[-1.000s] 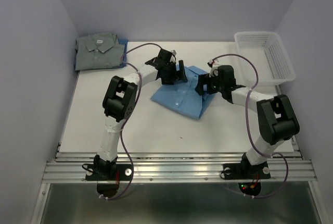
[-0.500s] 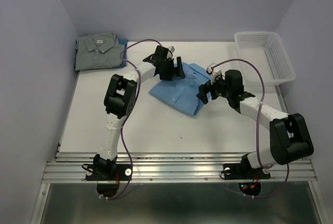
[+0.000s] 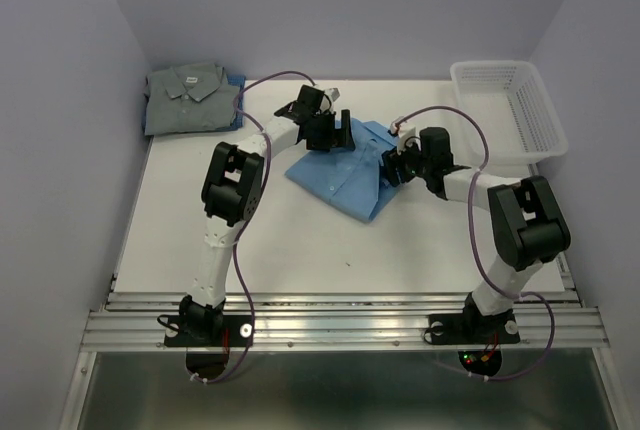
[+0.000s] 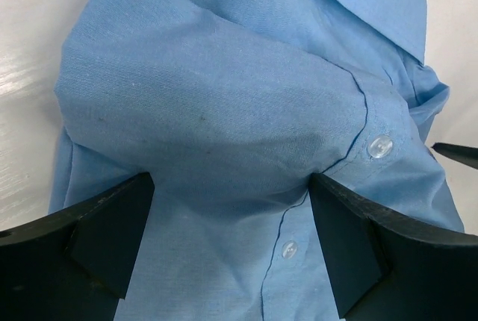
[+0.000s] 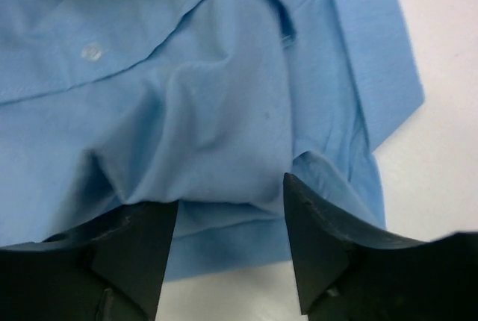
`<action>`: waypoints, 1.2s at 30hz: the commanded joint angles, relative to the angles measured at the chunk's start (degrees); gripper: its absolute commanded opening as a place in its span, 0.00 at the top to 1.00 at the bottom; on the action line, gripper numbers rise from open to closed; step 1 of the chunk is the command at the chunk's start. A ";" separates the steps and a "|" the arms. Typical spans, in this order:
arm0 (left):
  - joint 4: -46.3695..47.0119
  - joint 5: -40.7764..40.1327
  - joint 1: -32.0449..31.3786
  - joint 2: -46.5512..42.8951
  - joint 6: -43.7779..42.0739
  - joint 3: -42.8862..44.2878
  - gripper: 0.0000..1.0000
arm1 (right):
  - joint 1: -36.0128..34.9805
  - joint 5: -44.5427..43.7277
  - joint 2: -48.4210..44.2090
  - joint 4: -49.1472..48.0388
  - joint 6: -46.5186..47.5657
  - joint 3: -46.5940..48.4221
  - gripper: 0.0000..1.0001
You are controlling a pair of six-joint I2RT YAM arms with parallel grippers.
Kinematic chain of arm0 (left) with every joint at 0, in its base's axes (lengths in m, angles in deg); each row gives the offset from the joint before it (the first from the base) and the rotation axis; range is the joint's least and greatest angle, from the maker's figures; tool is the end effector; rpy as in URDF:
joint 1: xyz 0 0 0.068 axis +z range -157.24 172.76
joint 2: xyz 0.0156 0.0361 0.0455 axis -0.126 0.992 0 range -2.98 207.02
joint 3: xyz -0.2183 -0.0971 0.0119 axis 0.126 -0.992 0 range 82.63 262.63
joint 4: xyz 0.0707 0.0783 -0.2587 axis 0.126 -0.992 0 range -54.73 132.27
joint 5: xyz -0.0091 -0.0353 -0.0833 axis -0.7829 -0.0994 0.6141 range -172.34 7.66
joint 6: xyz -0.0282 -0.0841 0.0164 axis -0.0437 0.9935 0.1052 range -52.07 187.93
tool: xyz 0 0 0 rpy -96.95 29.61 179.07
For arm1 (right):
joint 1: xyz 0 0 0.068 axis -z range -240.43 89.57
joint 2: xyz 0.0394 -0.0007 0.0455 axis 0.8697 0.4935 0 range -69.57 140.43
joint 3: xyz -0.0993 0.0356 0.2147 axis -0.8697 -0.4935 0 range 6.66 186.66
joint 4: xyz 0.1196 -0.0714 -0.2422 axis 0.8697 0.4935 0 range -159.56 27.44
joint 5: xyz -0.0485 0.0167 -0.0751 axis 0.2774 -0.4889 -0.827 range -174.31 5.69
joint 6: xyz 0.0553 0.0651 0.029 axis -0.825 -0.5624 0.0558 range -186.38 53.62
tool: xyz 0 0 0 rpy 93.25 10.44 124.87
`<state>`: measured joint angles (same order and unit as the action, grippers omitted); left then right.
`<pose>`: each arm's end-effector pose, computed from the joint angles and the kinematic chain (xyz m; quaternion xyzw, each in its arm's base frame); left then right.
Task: Fold and stack the long sleeve shirts
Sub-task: Fold the shirt
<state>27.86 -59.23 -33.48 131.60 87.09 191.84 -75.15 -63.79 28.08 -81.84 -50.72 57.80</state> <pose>0.4873 -0.2756 0.1229 0.1396 0.8802 -0.3278 0.3135 0.3791 0.1288 0.1062 -0.3083 0.8175 0.1537 0.4615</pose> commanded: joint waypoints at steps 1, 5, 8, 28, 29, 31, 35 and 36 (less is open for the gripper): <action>-1.32 -0.17 0.14 0.50 -2.63 1.89 0.01 | 0.92 -3.89 2.55 -12.76 -4.48 2.57 0.47; -1.84 -1.14 0.14 0.50 -3.25 1.80 0.01 | 3.55 -0.85 3.51 -20.33 -9.66 0.99 0.67; -2.02 -1.49 0.14 0.94 -3.34 2.23 0.01 | 4.88 4.00 5.44 -22.35 -13.45 1.25 0.80; -1.32 -4.48 -0.04 -5.90 2.90 1.80 0.01 | 10.24 0.75 -1.30 6.60 -24.20 6.61 0.08; -1.23 -5.09 -0.21 -7.48 3.25 1.80 0.01 | 10.24 1.45 -5.84 9.26 -22.79 6.96 0.00; -1.49 -5.97 -0.13 -8.55 3.34 2.15 0.01 | 10.24 2.51 -10.00 16.71 -22.52 7.31 0.00; -2.55 -6.24 -0.13 -8.20 2.82 4.87 0.01 | 8.75 13.91 -15.20 17.11 -25.49 8.01 0.00; -2.64 -6.24 -0.21 -7.68 2.73 5.48 0.01 | 8.05 14.81 -15.03 15.37 -26.64 8.02 0.00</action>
<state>25.50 -64.58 -33.50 128.34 90.09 193.30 -65.40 -57.39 14.83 -68.55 -75.73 63.24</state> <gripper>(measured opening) 0.986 0.996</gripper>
